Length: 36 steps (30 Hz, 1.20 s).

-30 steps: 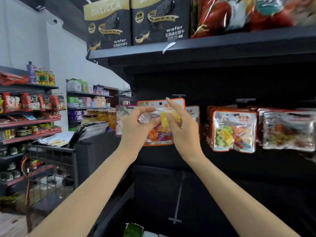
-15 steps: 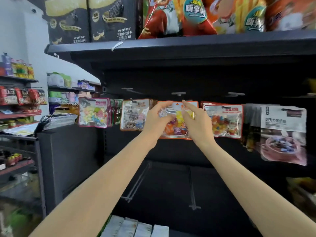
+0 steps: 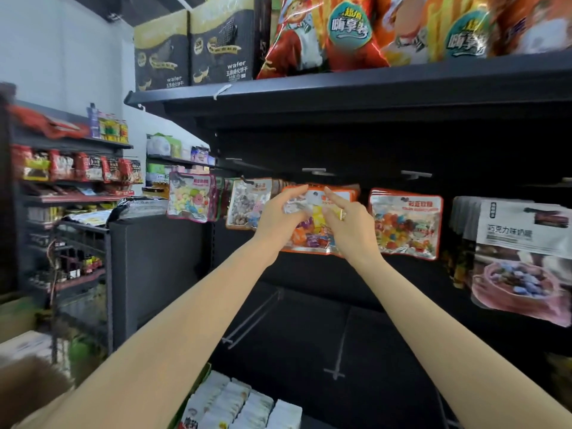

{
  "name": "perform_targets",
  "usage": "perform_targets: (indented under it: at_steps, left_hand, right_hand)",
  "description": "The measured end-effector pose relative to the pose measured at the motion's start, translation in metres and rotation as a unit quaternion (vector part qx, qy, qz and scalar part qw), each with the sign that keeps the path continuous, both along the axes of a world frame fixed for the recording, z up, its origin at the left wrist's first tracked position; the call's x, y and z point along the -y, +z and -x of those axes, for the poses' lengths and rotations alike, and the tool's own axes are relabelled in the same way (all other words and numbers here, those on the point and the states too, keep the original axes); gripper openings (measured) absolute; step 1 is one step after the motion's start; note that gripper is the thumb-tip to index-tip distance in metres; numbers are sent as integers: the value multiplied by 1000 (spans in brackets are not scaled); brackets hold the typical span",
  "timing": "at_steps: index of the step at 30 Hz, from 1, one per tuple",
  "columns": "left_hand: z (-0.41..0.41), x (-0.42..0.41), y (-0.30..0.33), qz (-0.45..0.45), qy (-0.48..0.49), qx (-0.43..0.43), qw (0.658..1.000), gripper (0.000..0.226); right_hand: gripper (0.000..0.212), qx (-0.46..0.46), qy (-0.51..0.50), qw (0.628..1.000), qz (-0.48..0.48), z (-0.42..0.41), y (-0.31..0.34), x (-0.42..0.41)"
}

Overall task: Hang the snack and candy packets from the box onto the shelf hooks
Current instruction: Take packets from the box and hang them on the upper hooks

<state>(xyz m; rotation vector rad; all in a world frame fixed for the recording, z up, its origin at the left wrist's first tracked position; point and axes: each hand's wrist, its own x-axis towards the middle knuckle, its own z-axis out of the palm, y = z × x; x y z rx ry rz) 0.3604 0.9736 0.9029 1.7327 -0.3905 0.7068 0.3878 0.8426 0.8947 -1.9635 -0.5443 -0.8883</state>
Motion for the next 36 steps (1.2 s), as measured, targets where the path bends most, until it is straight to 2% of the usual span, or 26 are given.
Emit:
perform_targets:
  at_steps: [7,11,14,17,22,27,32,36]
  left_hand:
    - [-4,0,5,-14,32,-15,999,46]
    - [-12,0,1,-18,59,-14,998,47]
    - [-22,3,0,-92,109,5,990,47]
    - [-30,5,-3,-167,203,41,964,48]
    - [-37,1,-13,-255,275,99,922,48]
    - [-38,8,-9,-286,305,91,904,46]
    - [-32,6,-5,-347,371,124,852,44]
    - [-21,-11,-8,-362,372,146,842,32]
  right_hand:
    - [43,-8,5,1000,-6,-5,4,-4]
    - [44,-1,-26,1000,13,-11,3,-5]
    - [48,25,-111,991,74,-13,0,-2]
    - [50,91,-186,969,137,-14,-6,1]
    - [48,152,-241,935,212,-17,-7,0]
    - [35,112,-220,935,255,-12,-1,-4]
    - [33,114,-182,952,219,-3,-2,-6]
    - [24,126,-116,971,166,5,-8,-18]
